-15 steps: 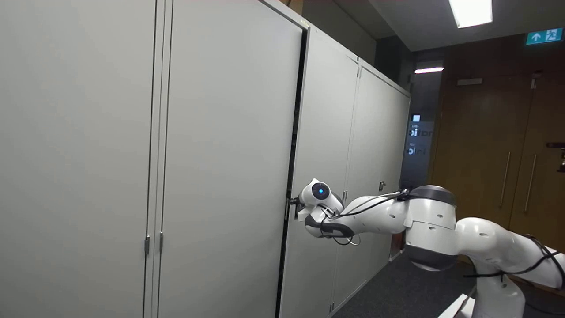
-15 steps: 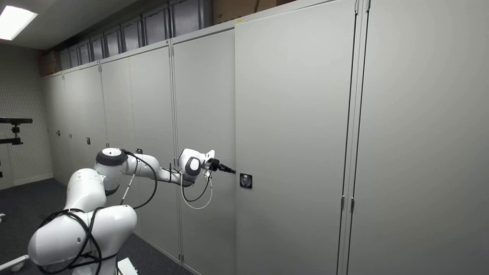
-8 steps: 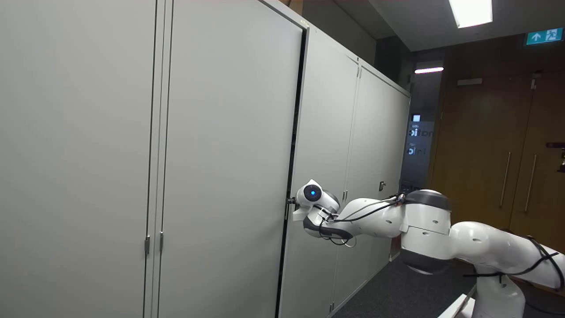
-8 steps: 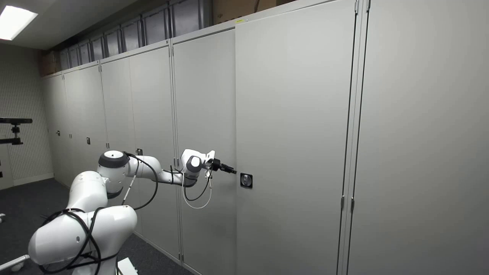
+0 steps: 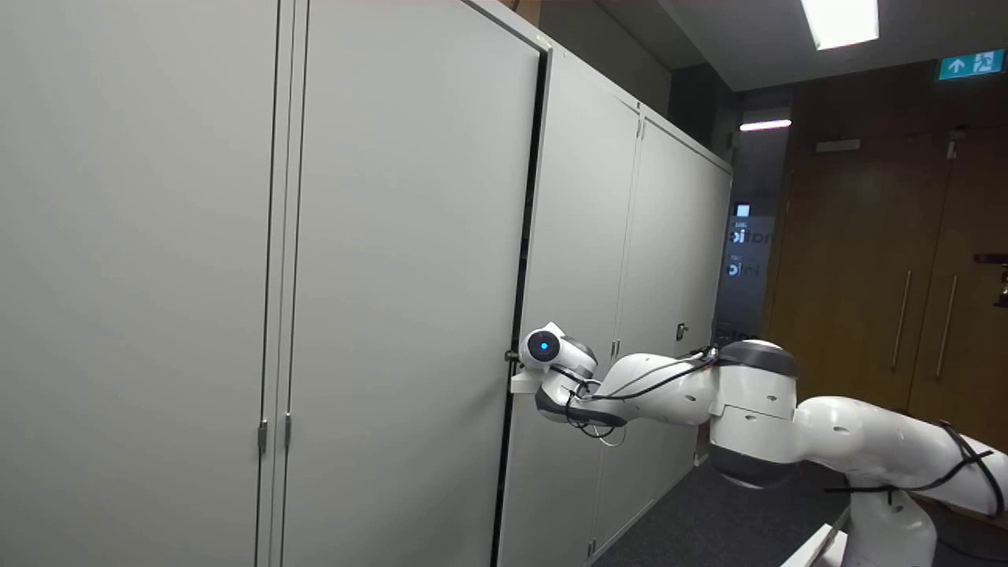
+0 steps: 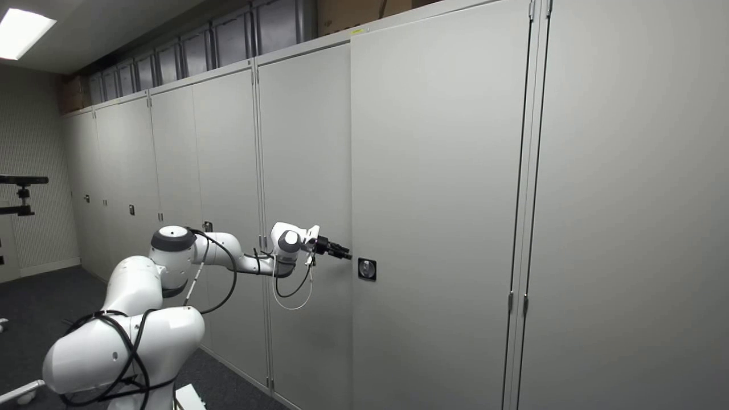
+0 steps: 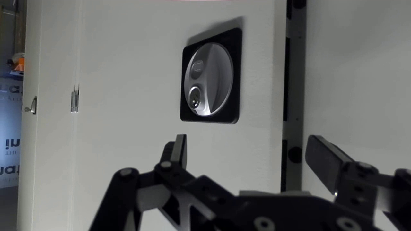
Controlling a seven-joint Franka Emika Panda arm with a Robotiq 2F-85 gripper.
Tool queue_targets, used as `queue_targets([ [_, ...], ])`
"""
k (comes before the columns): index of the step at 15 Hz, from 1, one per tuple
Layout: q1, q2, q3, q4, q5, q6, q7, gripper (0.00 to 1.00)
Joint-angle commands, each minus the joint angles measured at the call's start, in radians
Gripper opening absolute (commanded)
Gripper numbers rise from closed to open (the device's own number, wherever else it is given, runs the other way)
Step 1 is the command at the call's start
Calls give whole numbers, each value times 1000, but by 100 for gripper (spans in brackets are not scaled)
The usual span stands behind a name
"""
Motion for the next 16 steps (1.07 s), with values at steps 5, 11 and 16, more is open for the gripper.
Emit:
queue_targets([
  [5,-52,22,-19,88,-116,-49,158,100],
  [11,-71,24,-15,114,-169,-57,220,100],
  [16,-88,26,-11,131,-192,-63,250,100],
])
